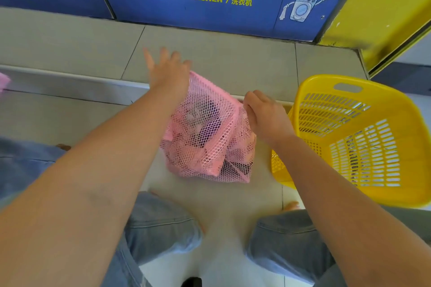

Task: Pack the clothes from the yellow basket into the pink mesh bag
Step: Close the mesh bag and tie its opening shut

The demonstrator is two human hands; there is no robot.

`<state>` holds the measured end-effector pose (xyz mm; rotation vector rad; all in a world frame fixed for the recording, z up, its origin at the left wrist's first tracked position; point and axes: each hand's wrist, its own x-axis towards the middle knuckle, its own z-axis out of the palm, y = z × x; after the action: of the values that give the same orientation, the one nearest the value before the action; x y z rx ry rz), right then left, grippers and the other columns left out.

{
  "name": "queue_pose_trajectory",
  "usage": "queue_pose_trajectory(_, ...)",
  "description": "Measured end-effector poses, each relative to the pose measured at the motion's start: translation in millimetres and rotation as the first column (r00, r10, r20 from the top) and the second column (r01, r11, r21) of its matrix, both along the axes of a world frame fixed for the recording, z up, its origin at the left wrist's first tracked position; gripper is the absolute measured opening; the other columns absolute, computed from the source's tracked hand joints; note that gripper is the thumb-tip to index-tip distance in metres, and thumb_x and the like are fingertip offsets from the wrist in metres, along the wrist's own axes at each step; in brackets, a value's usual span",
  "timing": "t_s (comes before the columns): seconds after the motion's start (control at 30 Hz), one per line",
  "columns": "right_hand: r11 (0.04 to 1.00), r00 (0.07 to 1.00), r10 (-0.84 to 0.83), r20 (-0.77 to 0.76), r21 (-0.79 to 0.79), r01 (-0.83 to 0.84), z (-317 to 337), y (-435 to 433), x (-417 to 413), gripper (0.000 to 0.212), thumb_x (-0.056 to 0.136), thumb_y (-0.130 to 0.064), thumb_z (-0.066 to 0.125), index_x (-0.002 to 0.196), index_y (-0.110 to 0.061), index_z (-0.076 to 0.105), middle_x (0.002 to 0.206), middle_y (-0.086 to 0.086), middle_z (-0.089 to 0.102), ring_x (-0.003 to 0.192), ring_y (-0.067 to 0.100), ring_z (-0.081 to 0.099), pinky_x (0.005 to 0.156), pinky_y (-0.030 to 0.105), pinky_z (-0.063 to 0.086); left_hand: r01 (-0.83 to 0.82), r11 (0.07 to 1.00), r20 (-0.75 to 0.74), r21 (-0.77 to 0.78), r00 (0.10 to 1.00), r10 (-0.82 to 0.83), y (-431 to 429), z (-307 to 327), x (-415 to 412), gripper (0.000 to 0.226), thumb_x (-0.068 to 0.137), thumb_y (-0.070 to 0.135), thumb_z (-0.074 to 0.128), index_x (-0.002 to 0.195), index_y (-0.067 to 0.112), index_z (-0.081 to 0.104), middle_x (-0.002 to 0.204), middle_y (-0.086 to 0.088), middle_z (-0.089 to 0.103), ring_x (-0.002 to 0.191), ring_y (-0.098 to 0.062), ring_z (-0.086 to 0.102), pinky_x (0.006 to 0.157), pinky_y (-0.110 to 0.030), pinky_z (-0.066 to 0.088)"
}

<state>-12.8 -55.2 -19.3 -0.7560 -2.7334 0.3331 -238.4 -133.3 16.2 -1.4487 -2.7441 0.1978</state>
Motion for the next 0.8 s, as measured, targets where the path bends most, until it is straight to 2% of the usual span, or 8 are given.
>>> queue_pose_trajectory(0.07, 1.000, 1.000, -0.010, -0.023, -0.002, 0.010, -0.5, -3.4, -0.4, 0.005, 0.093, -0.008, 0.049, 0.094, -0.007, 0.054, 0.090, 0.012, 0.057, 0.074, 0.031, 0.056, 0.056, 0.029, 0.031, 0.167, 0.985, 0.114, 0.052, 0.979, -0.172, -3.5, -6.2, 1.8, 0.045, 0.097, 0.012, 0.054, 0.138, 0.030, 0.052, 0.152, -0.007, 0.042, 0.149, -0.030, 0.022, 0.120, -0.061, 0.003)
queue_pose_trajectory(0.17, 1.000, 0.999, -0.010, -0.045, 0.017, 0.011, 3.4, -4.2, -5.7, 0.007, 0.096, -0.009, 0.047, 0.093, -0.007, 0.053, 0.089, 0.011, 0.057, 0.072, 0.029, 0.054, 0.055, 0.029, 0.031, 0.402, 0.910, 0.225, 0.105, 0.881, -0.416, -5.7, -14.1, 21.6, 0.046, 0.102, 0.034, 0.050, 0.147, 0.043, 0.043, 0.163, 0.000, 0.031, 0.152, -0.027, 0.019, 0.121, -0.057, 0.006)
queue_pose_trajectory(0.23, 1.000, 0.998, 0.010, -0.061, 0.030, -0.008, 5.1, -3.5, -7.1, 0.007, 0.096, -0.010, 0.048, 0.093, -0.006, 0.053, 0.088, 0.011, 0.056, 0.072, 0.030, 0.054, 0.053, 0.030, 0.033, 0.470, 0.878, 0.255, 0.089, 0.841, -0.477, -4.1, -16.0, 36.7, 0.041, 0.101, 0.038, 0.049, 0.142, 0.045, 0.049, 0.163, 0.003, 0.030, 0.153, -0.026, 0.017, 0.122, -0.056, 0.005)
queue_pose_trajectory(0.33, 0.999, 0.998, 0.026, -0.065, 0.047, -0.023, 6.8, -3.3, -5.5, 0.007, 0.095, -0.010, 0.049, 0.092, -0.006, 0.053, 0.087, 0.011, 0.056, 0.073, 0.030, 0.055, 0.053, 0.030, 0.032, 0.476, 0.870, 0.268, 0.131, 0.828, -0.493, -2.6, -15.8, 49.6, 0.030, 0.101, 0.036, 0.050, 0.128, 0.034, 0.062, 0.149, 0.004, 0.049, 0.149, -0.025, 0.025, 0.121, -0.055, 0.004)
queue_pose_trajectory(0.47, 0.996, 0.997, 0.032, -0.077, 0.082, -0.025, 8.1, -5.5, -3.9, 0.003, 0.092, -0.006, 0.053, 0.089, -0.007, 0.053, 0.083, 0.010, 0.055, 0.070, 0.030, 0.054, 0.054, 0.028, 0.027, 0.366, 0.919, 0.140, 0.150, 0.912, -0.386, 1.2, -12.2, 52.4, 0.025, 0.102, 0.027, 0.046, 0.120, 0.028, 0.063, 0.126, 0.003, 0.062, 0.135, -0.027, 0.038, 0.119, -0.056, 0.007)
queue_pose_trajectory(0.57, 0.992, 0.997, 0.056, -0.058, 0.112, -0.049, 4.6, -11.3, -6.0, 0.010, 0.085, -0.002, 0.060, 0.089, -0.009, 0.055, 0.082, 0.010, 0.056, 0.069, 0.031, 0.057, 0.051, 0.028, 0.030, 0.141, 0.978, 0.076, 0.153, 0.985, -0.154, 3.3, -6.8, 36.3, 0.028, 0.099, 0.014, 0.048, 0.120, 0.026, 0.062, 0.125, -0.003, 0.062, 0.131, -0.031, 0.039, 0.118, -0.060, 0.013)
queue_pose_trajectory(0.67, 0.989, 0.993, 0.106, -0.056, 0.104, -0.100, -7.1, -20.5, -5.3, 0.018, 0.079, 0.000, 0.064, 0.092, -0.010, 0.055, 0.082, 0.009, 0.058, 0.067, 0.032, 0.058, 0.049, 0.032, 0.041, -0.049, 0.993, 0.069, 0.104, 0.997, 0.042, 0.6, -1.3, 16.4, 0.034, 0.097, 0.008, 0.046, 0.124, 0.023, 0.058, 0.131, -0.010, 0.057, 0.133, -0.034, 0.037, 0.116, -0.064, 0.017)
queue_pose_trajectory(0.8, 0.980, 0.983, 0.180, -0.025, 0.088, -0.177, -16.8, -32.2, -8.5, 0.023, 0.078, 0.001, 0.063, 0.098, -0.011, 0.057, 0.086, 0.008, 0.062, 0.067, 0.030, 0.059, 0.049, 0.034, 0.049, -0.120, 0.992, 0.057, 0.044, 0.991, 0.118, -3.2, -7.4, 11.6, 0.041, 0.093, 0.005, 0.052, 0.130, 0.024, 0.053, 0.135, -0.012, 0.052, 0.134, -0.037, 0.035, 0.111, -0.065, 0.025)
